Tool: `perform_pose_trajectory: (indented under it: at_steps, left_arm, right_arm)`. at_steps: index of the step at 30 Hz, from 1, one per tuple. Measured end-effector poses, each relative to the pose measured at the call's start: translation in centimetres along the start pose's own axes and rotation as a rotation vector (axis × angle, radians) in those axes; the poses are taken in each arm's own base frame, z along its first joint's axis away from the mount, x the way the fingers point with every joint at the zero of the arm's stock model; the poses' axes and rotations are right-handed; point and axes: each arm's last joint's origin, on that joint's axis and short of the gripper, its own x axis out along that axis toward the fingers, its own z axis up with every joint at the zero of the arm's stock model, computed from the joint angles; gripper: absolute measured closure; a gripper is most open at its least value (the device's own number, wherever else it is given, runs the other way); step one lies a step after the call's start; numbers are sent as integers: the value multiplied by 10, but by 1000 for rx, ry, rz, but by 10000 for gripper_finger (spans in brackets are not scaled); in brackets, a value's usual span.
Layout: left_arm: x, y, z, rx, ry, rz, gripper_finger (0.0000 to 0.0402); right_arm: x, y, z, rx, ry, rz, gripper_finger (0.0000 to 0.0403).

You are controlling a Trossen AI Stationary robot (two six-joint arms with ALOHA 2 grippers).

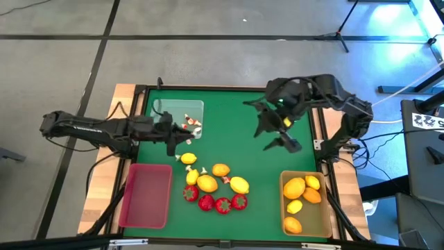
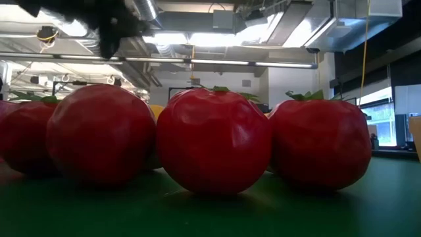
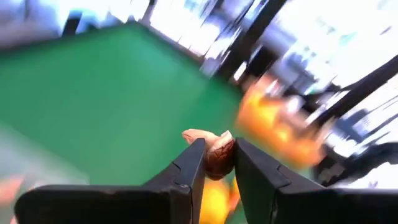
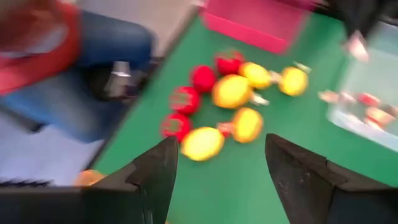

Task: Sort produce into baskets
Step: Put the brown mushroom into the transparent bin

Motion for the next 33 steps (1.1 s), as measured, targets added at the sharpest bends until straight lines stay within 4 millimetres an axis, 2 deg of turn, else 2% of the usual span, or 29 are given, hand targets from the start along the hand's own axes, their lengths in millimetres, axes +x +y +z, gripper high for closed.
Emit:
perform_pose_trajectory:
  at_steps: [3, 7, 12, 14, 16, 18, 20, 25, 27, 30, 33]
  left_arm:
    - [-4, -7, 13, 62, -132, -75, 324]
    - [-6, -12, 21, 141, -218, -110, 324]
    - [-7, -15, 26, 195, -284, -128, 324]
    - [-7, -16, 28, 214, -311, -135, 324]
    - [-6, -17, 29, 233, -322, -135, 324]
    - [-4, -17, 29, 241, -325, -135, 324]
    - [-2, -17, 28, 235, -318, -133, 324]
    - [5, -16, 24, 173, -288, -130, 324]
    - [7, -16, 23, 147, -280, -129, 324]
    - [9, -16, 23, 109, -285, -135, 324]
    - [12, -17, 24, 86, -306, -147, 325]
  right_arm:
    - [24, -11, -9, 25, 32, -50, 165]
    - [73, -40, -40, 8, -42, -108, 165]
    - [122, -90, -82, 88, -324, -366, 165]
    - [131, -100, -93, 126, -446, -434, 165]
    - [140, -106, -95, 114, -594, -465, 165]
    - [150, -105, -95, 66, -651, -481, 165]
    - [159, -99, -90, -33, -633, -567, 165]
    - [171, -73, -71, -392, -423, -889, 165]
    - [176, -64, -68, -472, -358, -927, 165]
    - [177, -55, -61, -559, -363, -951, 165]
    - [176, -52, -57, -571, -401, -971, 165]
